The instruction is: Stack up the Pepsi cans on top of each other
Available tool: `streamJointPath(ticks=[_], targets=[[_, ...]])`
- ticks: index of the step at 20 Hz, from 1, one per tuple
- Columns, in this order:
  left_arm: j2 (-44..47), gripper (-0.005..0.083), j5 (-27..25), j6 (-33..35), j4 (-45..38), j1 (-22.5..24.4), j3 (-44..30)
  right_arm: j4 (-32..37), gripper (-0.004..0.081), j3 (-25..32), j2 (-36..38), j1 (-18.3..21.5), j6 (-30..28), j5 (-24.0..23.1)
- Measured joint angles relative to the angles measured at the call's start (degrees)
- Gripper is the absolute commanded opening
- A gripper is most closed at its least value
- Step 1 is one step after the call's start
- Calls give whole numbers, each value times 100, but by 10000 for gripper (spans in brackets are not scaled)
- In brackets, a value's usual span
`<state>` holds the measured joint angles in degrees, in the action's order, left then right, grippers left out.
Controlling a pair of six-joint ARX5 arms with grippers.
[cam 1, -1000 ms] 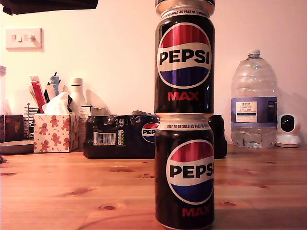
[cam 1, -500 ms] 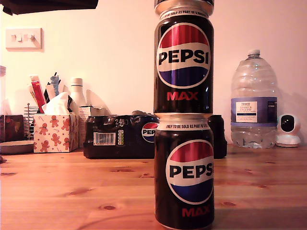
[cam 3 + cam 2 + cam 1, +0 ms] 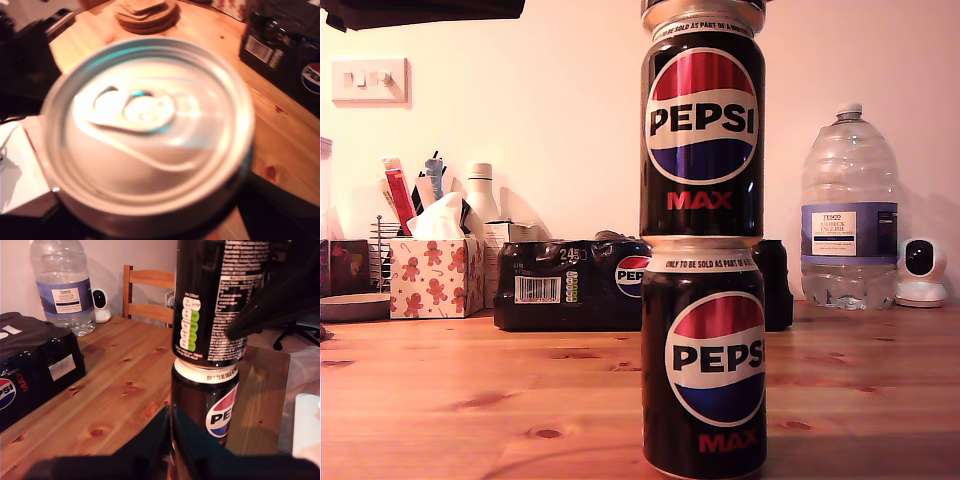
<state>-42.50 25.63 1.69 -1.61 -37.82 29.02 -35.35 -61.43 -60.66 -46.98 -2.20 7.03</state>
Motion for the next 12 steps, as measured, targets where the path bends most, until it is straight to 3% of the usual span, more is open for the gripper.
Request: streamJointPath(ticks=[12], targets=[[0,-19,0,0,2,0,0,-35,729,0,0,0,66,15]])
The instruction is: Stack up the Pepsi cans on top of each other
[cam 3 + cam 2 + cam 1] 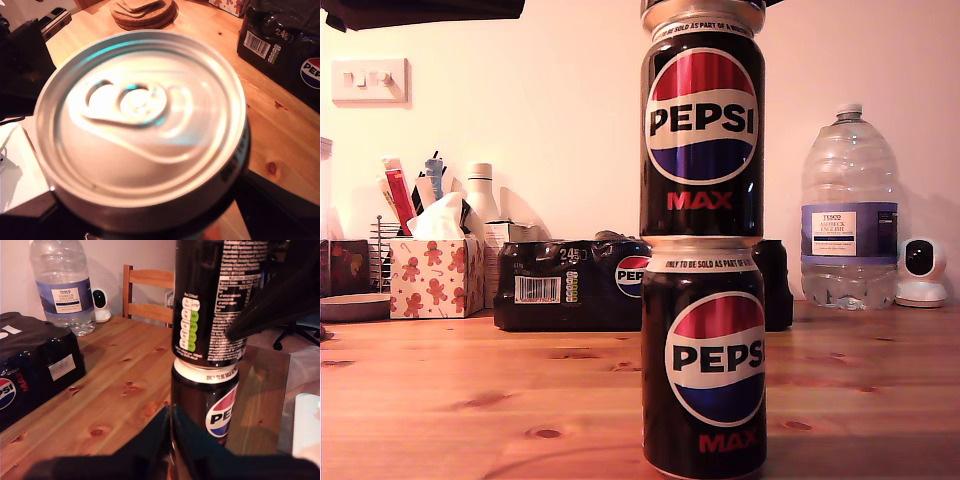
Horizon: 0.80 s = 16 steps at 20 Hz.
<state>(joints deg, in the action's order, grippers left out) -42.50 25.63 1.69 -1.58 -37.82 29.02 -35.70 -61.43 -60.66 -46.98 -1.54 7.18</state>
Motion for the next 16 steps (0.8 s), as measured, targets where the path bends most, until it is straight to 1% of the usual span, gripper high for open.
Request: streamJointPath(ticks=[4,7,12,16], targets=[[0,-19,0,0,4,0,0,2,729,-81,0,-17,24,160],[0,-19,0,0,13,0,0,24,729,-273,0,-48,70,166],[0,-19,2,0,20,0,0,26,729,-319,0,-70,111,160],[0,-19,33,0,24,0,0,17,729,-520,-2,-74,111,144]])
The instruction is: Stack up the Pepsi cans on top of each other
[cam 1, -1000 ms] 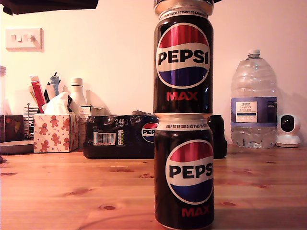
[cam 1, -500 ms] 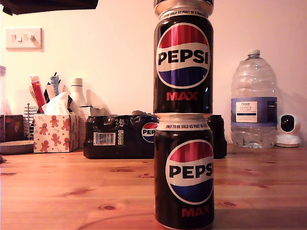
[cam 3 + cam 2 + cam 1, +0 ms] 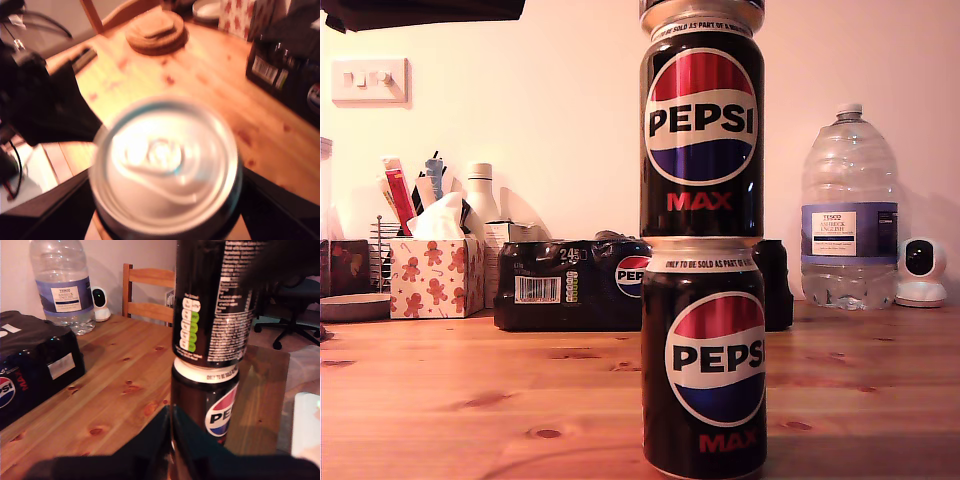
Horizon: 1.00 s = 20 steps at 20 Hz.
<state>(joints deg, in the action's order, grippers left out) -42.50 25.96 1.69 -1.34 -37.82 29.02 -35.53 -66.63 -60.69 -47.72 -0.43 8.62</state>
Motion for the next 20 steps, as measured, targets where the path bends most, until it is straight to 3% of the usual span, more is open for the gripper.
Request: streamJointPath(ticks=[20], targets=[[0,-19,55,0,0,0,0,22,729,-435,0,0,-162,-173]])
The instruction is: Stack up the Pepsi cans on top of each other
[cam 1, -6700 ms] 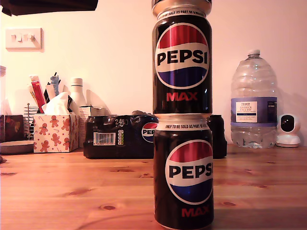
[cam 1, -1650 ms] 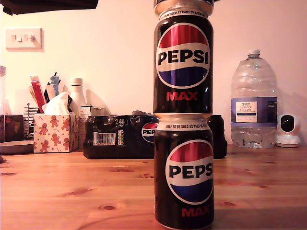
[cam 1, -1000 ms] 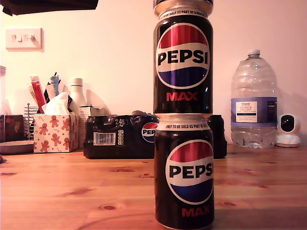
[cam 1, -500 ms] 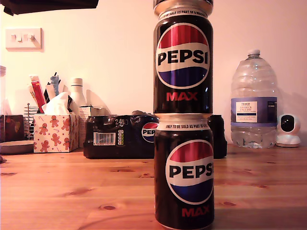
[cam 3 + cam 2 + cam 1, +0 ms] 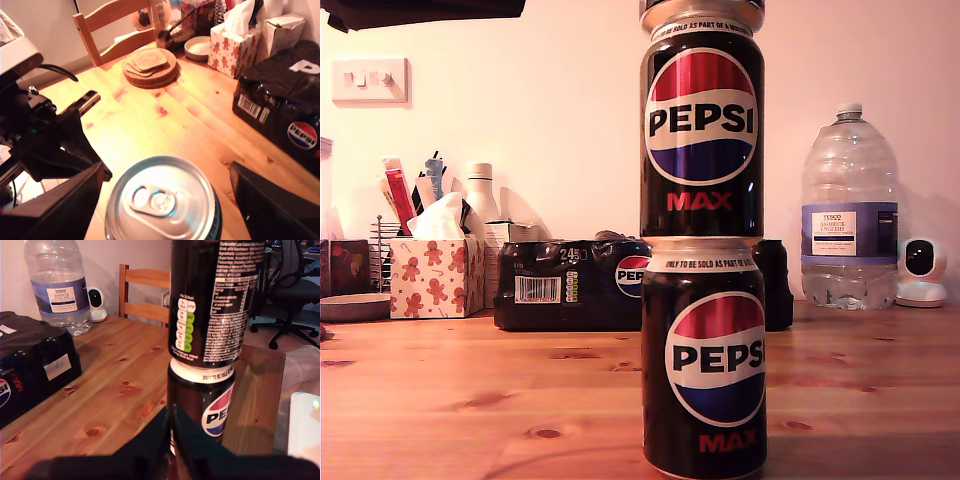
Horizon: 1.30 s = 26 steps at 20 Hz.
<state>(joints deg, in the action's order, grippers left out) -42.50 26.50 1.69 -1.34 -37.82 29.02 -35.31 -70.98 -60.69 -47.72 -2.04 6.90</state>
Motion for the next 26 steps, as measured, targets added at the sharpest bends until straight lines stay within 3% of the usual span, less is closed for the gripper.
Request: streamJointPath(ticks=[8,11,14,19,23,26], targets=[[0,-19,0,0,0,0,0,-33,728,-511,-2,0,-227,-7],[0,-19,0,0,-28,0,0,-188,691,-535,0,2,-409,-540],[0,-19,0,0,-146,0,0,-212,481,-535,-2,111,-417,-876],[0,-19,-4,0,-442,0,0,-192,-22,-586,-2,151,-424,-901],[0,-19,-387,0,-713,26,0,-136,-10,-734,-2,223,-426,-1154],[0,-19,-573,0,-852,232,0,-278,-10,-737,2,599,-540,-1329]])
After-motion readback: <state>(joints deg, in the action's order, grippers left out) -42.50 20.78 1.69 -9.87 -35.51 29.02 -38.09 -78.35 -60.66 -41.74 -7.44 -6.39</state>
